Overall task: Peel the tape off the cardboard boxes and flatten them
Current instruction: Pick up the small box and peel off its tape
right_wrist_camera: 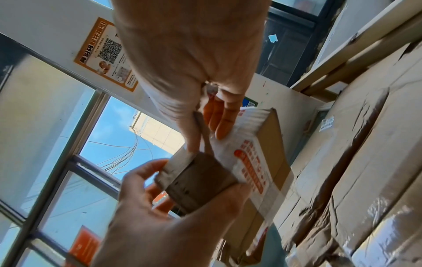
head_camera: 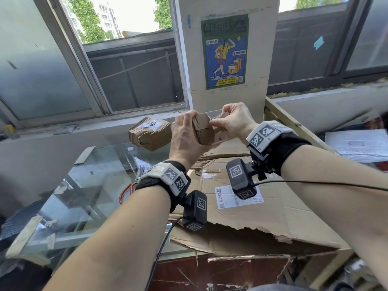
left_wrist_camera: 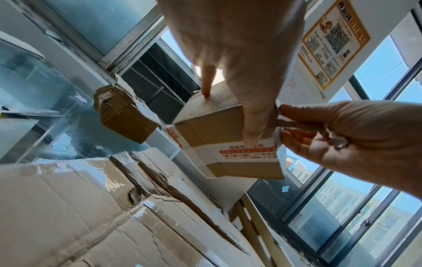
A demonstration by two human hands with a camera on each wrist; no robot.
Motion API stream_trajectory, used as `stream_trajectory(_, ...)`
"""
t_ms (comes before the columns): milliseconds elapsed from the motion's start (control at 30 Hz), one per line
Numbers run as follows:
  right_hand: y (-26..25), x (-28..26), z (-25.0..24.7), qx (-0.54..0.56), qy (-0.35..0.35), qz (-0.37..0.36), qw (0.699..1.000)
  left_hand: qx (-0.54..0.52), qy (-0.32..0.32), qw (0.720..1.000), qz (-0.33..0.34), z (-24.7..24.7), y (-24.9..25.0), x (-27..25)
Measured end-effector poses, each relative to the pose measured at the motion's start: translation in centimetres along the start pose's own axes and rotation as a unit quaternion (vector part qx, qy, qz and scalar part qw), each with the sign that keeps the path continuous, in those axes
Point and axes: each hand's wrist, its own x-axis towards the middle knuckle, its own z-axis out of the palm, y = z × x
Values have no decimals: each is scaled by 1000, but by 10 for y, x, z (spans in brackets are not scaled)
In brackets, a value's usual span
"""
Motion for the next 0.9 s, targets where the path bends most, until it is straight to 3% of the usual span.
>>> stream_trajectory(233,-2,3,11,-63,70,-36,995,10,18,1000,9,2,7,-2)
stream_trajectory(367,-3,3,5,25,26,15,999,-9,9,1000,5,-2,9,-5)
stream_trajectory(533,2,-2,-2,113,-29,30,993,-17,-3,1000,12,-5,7,-7)
stream_trajectory(733,11,-4,-7,179,-44,47,982,-30,-13,999,7,-9,7,-9)
stream_trajectory(833,14,-7,-4,173,-20,43,984,-36,-71,996,-49,-9,11,-7)
stream_trajectory(900,14,-6,0,137,5,16,990,-52,-145,973,-172,-10,16,-5)
